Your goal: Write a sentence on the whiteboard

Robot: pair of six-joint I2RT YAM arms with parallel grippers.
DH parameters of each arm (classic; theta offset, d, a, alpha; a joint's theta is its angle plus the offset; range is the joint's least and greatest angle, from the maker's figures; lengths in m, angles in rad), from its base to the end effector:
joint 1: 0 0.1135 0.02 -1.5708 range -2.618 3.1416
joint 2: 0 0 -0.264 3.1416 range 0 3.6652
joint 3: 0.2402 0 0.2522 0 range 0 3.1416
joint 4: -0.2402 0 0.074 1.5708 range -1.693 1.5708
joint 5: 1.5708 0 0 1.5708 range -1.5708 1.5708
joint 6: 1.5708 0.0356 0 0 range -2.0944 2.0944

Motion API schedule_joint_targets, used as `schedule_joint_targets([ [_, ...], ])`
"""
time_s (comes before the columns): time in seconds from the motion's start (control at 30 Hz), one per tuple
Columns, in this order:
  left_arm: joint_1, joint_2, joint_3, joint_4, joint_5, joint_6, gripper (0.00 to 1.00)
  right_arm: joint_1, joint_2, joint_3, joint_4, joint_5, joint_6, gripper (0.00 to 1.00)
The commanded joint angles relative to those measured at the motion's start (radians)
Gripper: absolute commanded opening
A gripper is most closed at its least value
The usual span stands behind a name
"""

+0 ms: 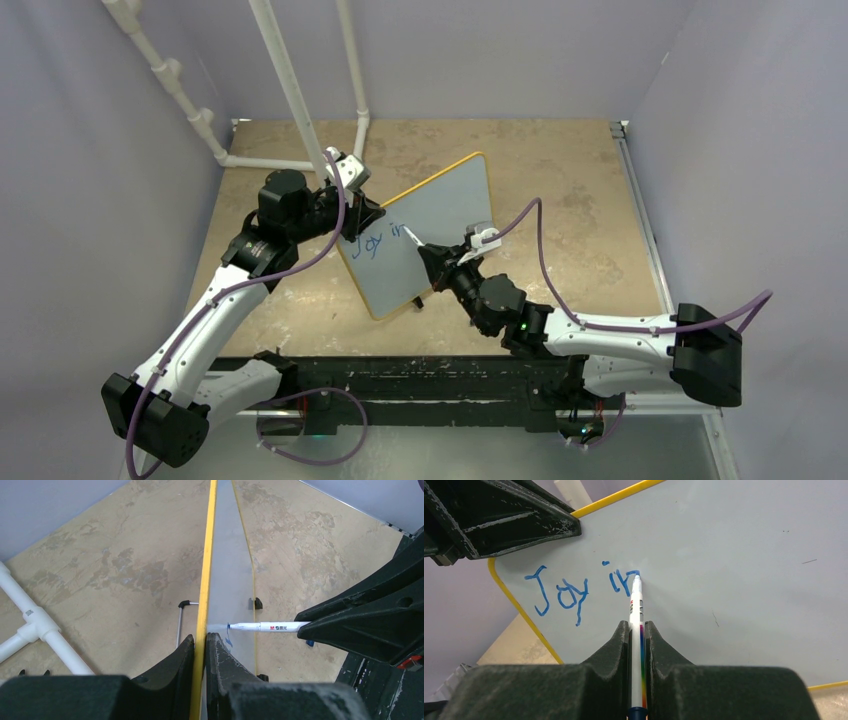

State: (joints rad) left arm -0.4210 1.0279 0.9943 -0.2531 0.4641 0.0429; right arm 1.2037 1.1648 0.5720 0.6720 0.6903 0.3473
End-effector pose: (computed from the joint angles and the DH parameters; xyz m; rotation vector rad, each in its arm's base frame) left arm 0.2052 -0.1093 0.3613 0.7452 1.7295 -0.6910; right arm 0.1122 0.2285 0.2770 -0.0886 1.5514 0.7257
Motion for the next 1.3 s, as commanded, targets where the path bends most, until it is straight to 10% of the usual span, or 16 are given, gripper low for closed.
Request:
schedule_joint_targets([
  [0.0, -0.001, -0.003, -0.012, 0.011, -0.025, 0.012, 0.0, -0.003, 0.02, -0.006, -0.045, 0.012, 0.032, 0.0],
  [0.73, -0.001, -0.012, -0.01, 0.006, -0.028, 0.003, 0.01, 0.005, -0.022, -0.026, -0.069, 0.027, 0.042, 0.0],
  [1.27, -0.001, 0.046, 0.067, 0.016, -0.029, -0.034, 0.65, -0.017, -0.218, -0.056, -0.168, -0.088, -0.017, 0.0],
])
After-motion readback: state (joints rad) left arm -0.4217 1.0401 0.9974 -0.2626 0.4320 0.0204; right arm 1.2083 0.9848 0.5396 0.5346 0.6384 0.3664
